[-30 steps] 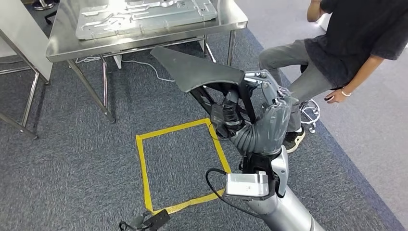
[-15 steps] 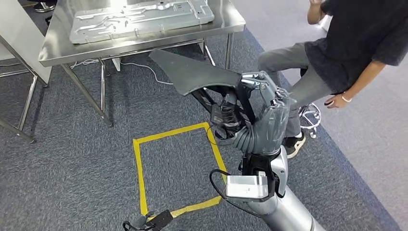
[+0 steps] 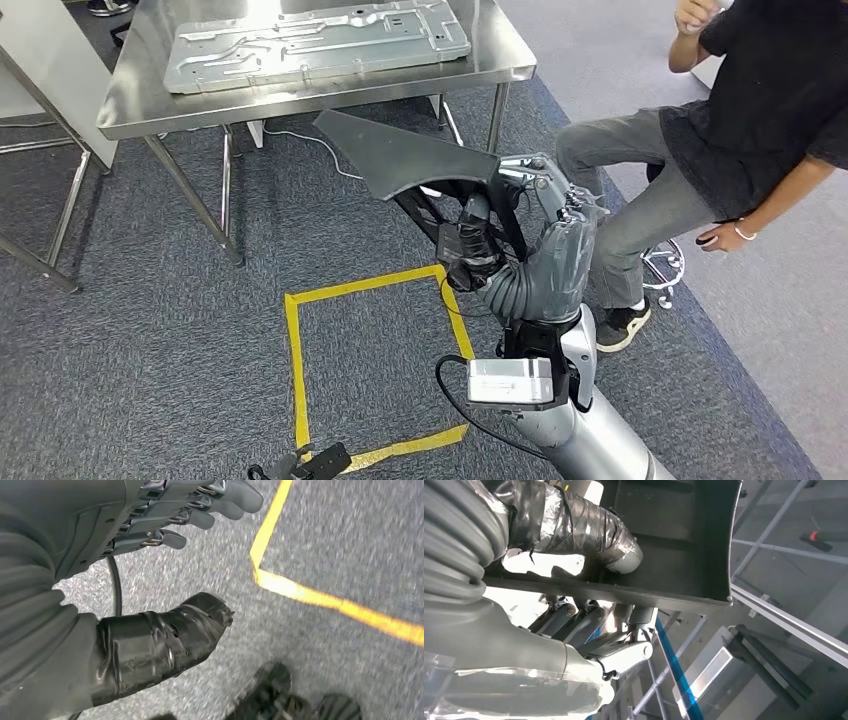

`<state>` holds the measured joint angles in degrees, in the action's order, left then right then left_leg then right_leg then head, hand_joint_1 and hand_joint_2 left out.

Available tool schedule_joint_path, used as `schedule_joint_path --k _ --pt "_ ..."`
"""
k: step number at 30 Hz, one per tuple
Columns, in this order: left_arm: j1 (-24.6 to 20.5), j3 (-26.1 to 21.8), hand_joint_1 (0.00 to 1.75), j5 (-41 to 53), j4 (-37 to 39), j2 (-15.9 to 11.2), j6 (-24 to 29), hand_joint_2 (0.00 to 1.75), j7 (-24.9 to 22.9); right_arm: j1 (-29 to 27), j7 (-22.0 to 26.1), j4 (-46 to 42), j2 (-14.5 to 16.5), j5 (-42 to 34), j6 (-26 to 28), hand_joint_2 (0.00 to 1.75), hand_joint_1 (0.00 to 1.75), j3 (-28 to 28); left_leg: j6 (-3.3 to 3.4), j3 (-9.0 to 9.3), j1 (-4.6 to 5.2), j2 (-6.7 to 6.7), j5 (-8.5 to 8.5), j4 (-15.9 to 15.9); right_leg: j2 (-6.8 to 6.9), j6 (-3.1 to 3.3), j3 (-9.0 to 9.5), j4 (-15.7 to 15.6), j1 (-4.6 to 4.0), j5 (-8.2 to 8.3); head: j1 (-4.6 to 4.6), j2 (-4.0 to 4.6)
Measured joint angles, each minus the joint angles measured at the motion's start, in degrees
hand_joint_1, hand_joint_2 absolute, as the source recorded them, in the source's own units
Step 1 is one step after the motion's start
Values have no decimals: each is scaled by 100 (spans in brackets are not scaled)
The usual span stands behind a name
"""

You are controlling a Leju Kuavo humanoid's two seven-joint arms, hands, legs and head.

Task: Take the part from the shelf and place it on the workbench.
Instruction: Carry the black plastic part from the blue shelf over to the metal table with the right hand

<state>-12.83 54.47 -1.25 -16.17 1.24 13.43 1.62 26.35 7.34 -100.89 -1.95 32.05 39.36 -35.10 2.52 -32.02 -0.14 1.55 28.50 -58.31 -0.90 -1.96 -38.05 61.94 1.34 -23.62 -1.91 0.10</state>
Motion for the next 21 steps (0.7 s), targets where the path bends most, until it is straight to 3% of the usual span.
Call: schedule_joint_path --k 2,4,6,9,10,11,12,14,15,17,19,21 --pt "-14 -10 0 -8 7 -18 16 175 -9 -21 -1 16 -4 13 0 175 175 -6 -73 -24 -7 36 42 -20 -71 40 92 -181 -18 -43 -5 0" --pt "-5 -19 0 -10 12 -26 39 175 -46 -40 -4 23 -5 46 0 175 175 -11 -139 -21 -29 52 64 -5 -50 109 124 -224 -22 -74 -10 1" --pt "12 -20 0 -11 17 -29 45 175 -69 -37 -4 27 -1 79 0 175 175 -15 -204 -99 -39 -2 162 -194 3 191 213 -276 0 -102 -28 1" --pt "9 -33 0 -13 17 -32 37 175 -56 -47 -4 48 3 96 0 175 175 -25 -269 -736 -59 -74 490 -1236 117 260 327 -306 0 -181 -55 1" --pt "16 -44 0 -17 18 -32 49 175 -68 -58 -5 62 3 99 -1 175 175 -28 -277 -960 -62 -81 518 -1526 149 263 357 -303 -7 -213 -55 1" --pt "30 -55 0 -24 19 -32 74 175 -95 -71 -8 77 3 101 -1 175 175 -29 -273 -1078 -63 -90 428 -1601 176 261 394 -301 -14 -247 -57 1" --pt "42 -66 0 -31 21 -30 109 175 -136 -81 -10 90 3 104 -1 175 175 -29 -258 -1089 -61 -102 235 -1470 204 258 440 -299 -20 -284 -56 1" --pt "51 -90 0 -40 23 -23 174 175 -224 -87 -15 109 3 107 -1 175 175 -29 -190 -845 -33 -211 -263 -753 262 237 553 -302 -36 -362 -55 1" --pt "39 -100 0 -37 24 -18 195 175 -261 -86 -15 115 3 107 -1 175 175 -29 -152 -697 1 -286 -409 -404 289 214 595 -302 -52 -399 -54 1" --pt "3 -115 0 -20 24 -2 213 175 -321 -86 -28 125 3 110 0 175 175 -33 -96 -557 59 -374 -458 -82 349 155 635 -315 -76 -450 -46 1" --pt "-14 -118 0 4 25 18 201 175 -364 -83 -55 130 3 135 0 175 175 -37 -57 -541 53 -296 -431 -48 421 92 660 -339 -89 -487 -39 1" --pt "-13 -118 0 21 26 42 184 175 -385 -76 -73 132 3 165 1 175 175 -43 -6 -481 16 -216 -427 12 351 38 630 -208 -86 -594 -26 1"
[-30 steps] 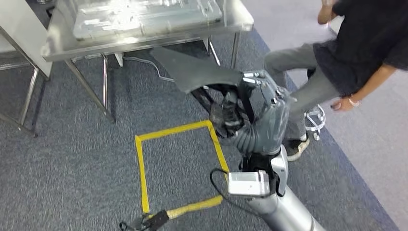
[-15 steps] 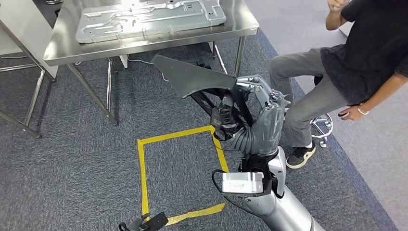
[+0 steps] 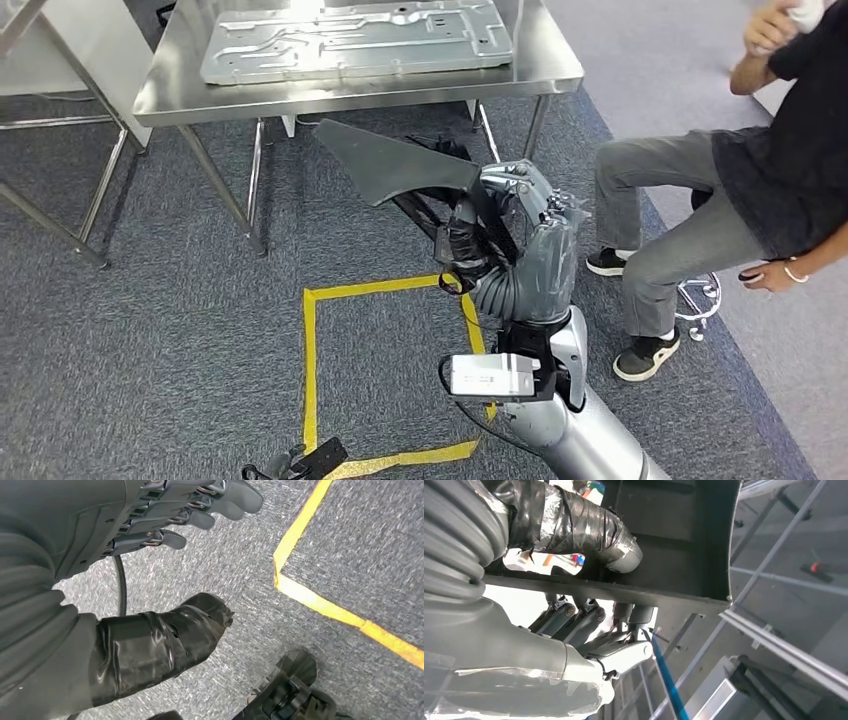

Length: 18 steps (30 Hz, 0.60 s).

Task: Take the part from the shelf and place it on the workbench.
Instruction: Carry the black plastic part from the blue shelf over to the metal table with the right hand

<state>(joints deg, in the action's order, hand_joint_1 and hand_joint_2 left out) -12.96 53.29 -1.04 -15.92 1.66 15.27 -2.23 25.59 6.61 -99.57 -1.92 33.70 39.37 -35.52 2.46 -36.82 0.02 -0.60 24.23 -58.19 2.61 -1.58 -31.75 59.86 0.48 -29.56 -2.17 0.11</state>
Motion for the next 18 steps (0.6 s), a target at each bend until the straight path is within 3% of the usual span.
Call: schedule_joint_path --k 1,3,5,6,7,9,10,15,16,18 --pt "-5 0 0 3 1 11 -7 175 -4 2 -4 2 0 7 1 175 175 -4 30 37 -19 32 4 26 -77 -17 -110 230 4 -117 8 0" --pt "-17 0 0 5 1 32 -16 175 -7 -14 -9 13 -3 6 2 175 175 -11 79 75 -15 83 38 29 -197 -24 -524 957 13 -395 20 0" --pt "-13 0 0 6 1 43 -26 175 -13 -42 -4 32 -7 -2 2 175 175 -18 97 114 -8 144 88 14 -224 -31 -898 1446 14 -431 21 0" --pt "-10 0 0 8 1 45 -30 175 -17 -49 2 39 -8 -7 2 175 175 -21 94 141 -7 172 122 -2 -226 -31 -948 1402 16 -287 21 0" --pt "-9 0 0 9 1 49 -33 175 -21 -50 9 43 -9 -12 2 175 175 -24 86 174 -7 200 161 -23 -228 -26 -890 1152 18 -52 22 0" --pt "-18 0 0 11 1 61 -34 175 -31 -44 18 46 -9 -18 2 175 175 -30 50 224 3 243 250 -81 -249 0 -638 449 15 367 22 0" --pt "-27 0 0 11 1 67 -34 175 -36 -38 21 48 -9 -20 2 175 175 -32 25 227 10 260 285 -105 -263 22 -530 201 13 452 18 0" --pt "-53 -3 0 7 8 83 -35 175 -55 -16 26 60 -10 -24 2 175 175 -38 -119 200 -3 243 384 -177 -279 158 -372 -35 17 398 4 0" --pt "-58 -4 0 5 10 83 -34 175 -57 -5 28 61 -9 -24 2 175 175 -39 -154 126 -10 211 465 -332 -266 190 -334 -59 31 391 -7 0" --pt "-66 -4 0 -1 16 83 -34 175 -60 8 37 64 -7 -25 2 175 175 -39 -220 -211 -40 150 701 -929 -242 232 -281 -76 33 356 -25 0"
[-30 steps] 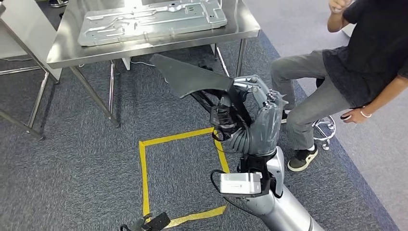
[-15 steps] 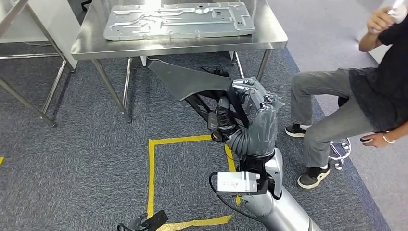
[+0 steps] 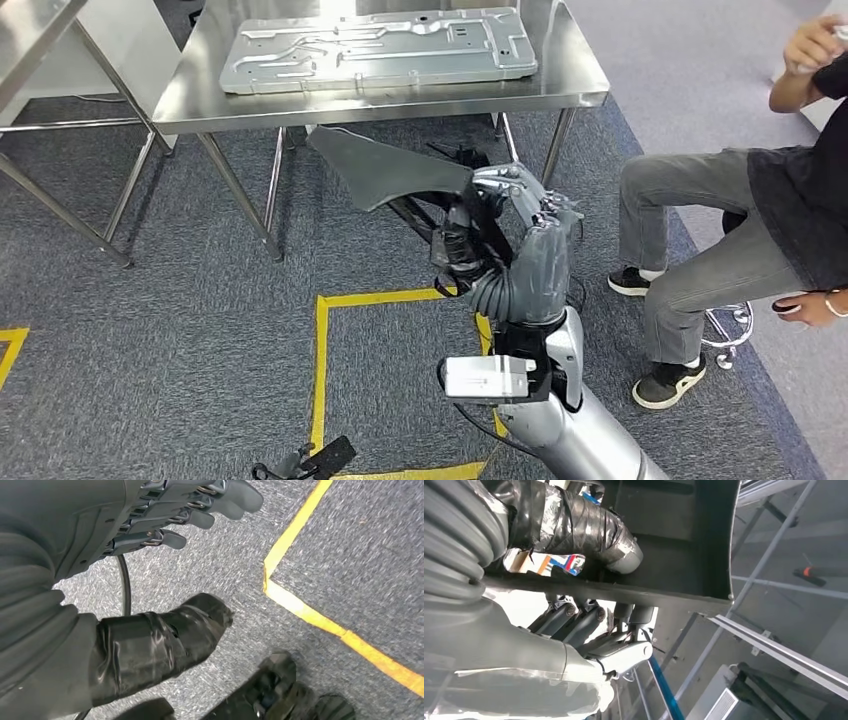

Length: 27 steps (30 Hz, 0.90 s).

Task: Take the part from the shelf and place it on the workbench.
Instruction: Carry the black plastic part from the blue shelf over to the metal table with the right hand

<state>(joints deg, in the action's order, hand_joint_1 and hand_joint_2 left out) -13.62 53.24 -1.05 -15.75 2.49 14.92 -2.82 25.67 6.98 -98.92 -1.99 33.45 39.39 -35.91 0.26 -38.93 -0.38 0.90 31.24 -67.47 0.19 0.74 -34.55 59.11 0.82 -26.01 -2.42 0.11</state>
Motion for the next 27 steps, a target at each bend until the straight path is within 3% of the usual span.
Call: schedule_joint_path --k 2,3,4,6,7,8,12,14,16,17,18,19,21,22,24,27 --pt "-1 0 0 -4 3 0 -1 175 -5 -4 7 11 1 -2 0 175 175 0 -37 -392 -26 -22 127 -586 9 13 29 2 -2 -39 -6 0" --pt "1 0 0 -6 4 0 -2 175 -11 -9 7 18 1 -7 0 175 175 0 -41 -473 -31 -31 44 -638 8 10 52 4 -2 -62 -5 0" --pt "0 0 0 -8 4 0 -3 175 -17 -12 9 23 1 -15 0 175 175 0 -37 -440 -34 -38 -135 -481 6 5 86 4 -1 -87 -8 0" --pt "-16 -1 0 -10 6 0 -3 175 -25 -10 17 26 1 -33 0 175 175 0 -4 -134 -23 -55 -563 231 3 -28 175 1 -6 -151 -3 0" --pt "-29 -2 0 -11 8 0 -3 175 -17 -6 28 26 1 -44 0 175 175 -1 19 15 -6 -59 -669 542 4 -52 205 1 -14 -180 -3 0" --pt "-35 -5 0 -12 10 0 -10 175 9 -5 47 26 1 -56 0 175 175 -2 42 112 12 -61 -702 736 5 -80 224 -4 -19 -201 2 0" --pt "32 -28 0 -55 22 -65 -122 175 240 -2 141 37 8 -66 0 175 175 -6 140 212 7 -49 -632 862 15 -186 244 -1 -27 -281 8 0" --pt "50 -39 0 -80 28 -117 -149 175 279 6 149 43 11 -44 0 175 175 -9 202 296 -20 -47 -614 921 11 -217 72 383 -26 -481 24 0" --pt "44 -41 0 -72 30 -136 -103 175 183 -19 144 49 10 -57 0 175 175 -11 253 344 -4 -40 -574 927 3 -226 -339 1133 -23 -753 33 0" --pt "44 -42 0 -61 30 -133 -69 175 112 -42 146 54 10 -81 0 175 175 -11 267 365 1 -33 -551 922 0 -230 -538 1428 -23 -804 33 0" --pt "45 -42 0 -49 30 -125 -36 175 54 -65 156 57 9 -113 0 175 175 -11 273 389 5 -22 -524 912 -2 -230 -665 1557 -23 -754 32 0" --pt "44 -42 0 -42 30 -114 -9 175 16 -79 171 60 9 -144 0 175 175 -11 272 416 6 -9 -493 897 -2 -226 -681 1462 -23 -591 33 0" --pt "40 -42 0 -50 31 -95 26 175 8 -88 219 62 9 -177 0 175 175 -11 251 480 6 18 -416 860 -9 -197 -444 788 -23 -125 35 0" --pt "35 -44 0 -77 31 -91 26 175 42 -85 239 64 14 -178 0 175 175 -13 229 497 16 28 -379 836 -16 -180 -293 444 -31 25 35 0" --pt "39 -67 0 -173 32 -108 -7 175 164 -75 245 82 33 -166 0 175 175 -20 175 498 26 38 -341 822 -32 -149 -139 114 -46 78 31 0" --pt "67 -150 0 -299 32 -169 -55 175 296 -26 186 135 81 -110 -1 175 175 -45 87 491 25 30 -306 813 -38 -86 -96 34 -35 61 27 0"
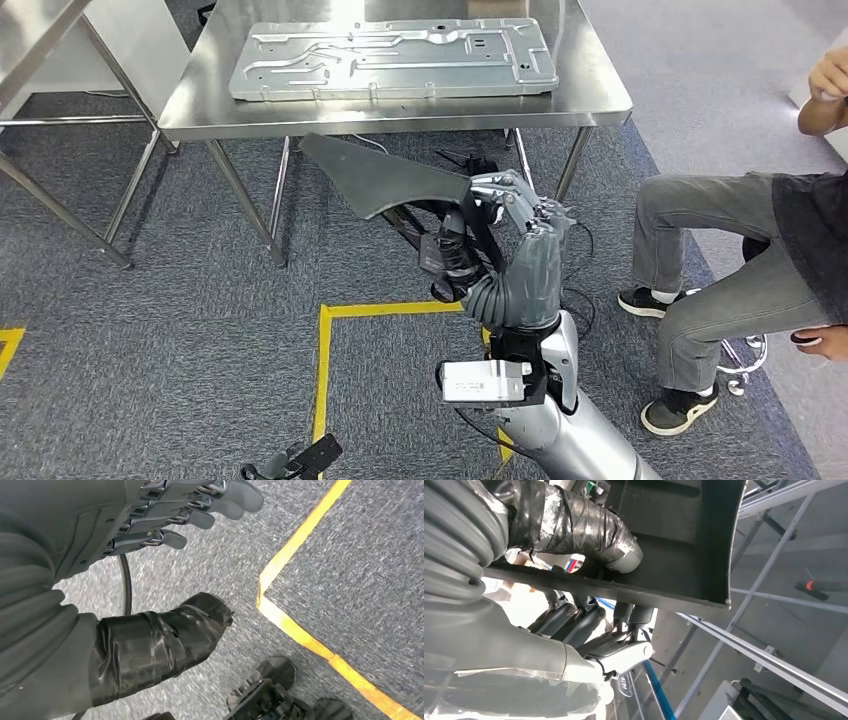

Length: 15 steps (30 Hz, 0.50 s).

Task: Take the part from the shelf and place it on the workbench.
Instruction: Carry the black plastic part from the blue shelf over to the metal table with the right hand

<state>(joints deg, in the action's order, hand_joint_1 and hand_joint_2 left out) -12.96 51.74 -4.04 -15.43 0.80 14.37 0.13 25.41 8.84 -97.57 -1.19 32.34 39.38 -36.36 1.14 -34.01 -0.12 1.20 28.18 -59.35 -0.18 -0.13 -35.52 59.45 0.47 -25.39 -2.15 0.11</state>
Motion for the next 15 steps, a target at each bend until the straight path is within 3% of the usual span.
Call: schedule_joint_path --k 2,5,6,7,9,10,11,12,15 --pt "9 -35 0 -17 0 -32 -5 175 15 39 -32 24 23 46 -1 175 175 -17 -44 -13 -4 -14 46 -61 8 39 43 -45 28 5 -2 0" --pt "10 -41 0 -12 0 -40 -5 175 16 50 -40 30 31 58 -2 175 175 -21 -58 -28 -7 -22 66 -104 13 46 57 -56 31 3 -5 0" --pt "10 -41 0 11 0 -45 -10 175 9 63 -53 36 45 77 -2 175 175 -33 -81 -171 -15 -28 172 -363 22 62 70 -57 34 -8 -15 0" --pt "19 -41 0 43 0 -51 0 175 -37 75 -83 53 59 98 -2 175 175 -55 -111 -371 -30 -40 165 -619 28 75 105 -56 38 -40 -25 0" --pt "18 -42 0 99 0 -60 36 175 -186 104 -145 91 87 134 -2 175 175 -107 -147 -590 -60 -68 -54 -736 36 82 204 -52 44 -123 -42 0" --pt "1 -44 0 103 0 -56 60 175 -278 113 -163 108 89 131 -2 175 175 -125 -136 -507 -53 -78 -259 -449 32 57 247 -48 35 -165 -41 0" --pt "-32 -45 0 98 0 -48 71 175 -338 125 -166 114 91 123 -2 175 175 -133 -109 -373 -38 -80 -356 -162 33 29 268 -49 27 -185 -39 0" --pt "-63 -48 0 93 0 -38 75 175 -385 135 -168 122 95 116 -3 175 175 -139 -82 -299 -22 -81 -374 -7 34 1 278 -54 20 -199 -37 0" --pt "-106 -52 0 91 0 -10 75 175 -449 149 -171 145 112 108 -2 175 175 -148 1 -247 -18 -77 -337 74 36 -84 302 -81 15 -228 -33 0"
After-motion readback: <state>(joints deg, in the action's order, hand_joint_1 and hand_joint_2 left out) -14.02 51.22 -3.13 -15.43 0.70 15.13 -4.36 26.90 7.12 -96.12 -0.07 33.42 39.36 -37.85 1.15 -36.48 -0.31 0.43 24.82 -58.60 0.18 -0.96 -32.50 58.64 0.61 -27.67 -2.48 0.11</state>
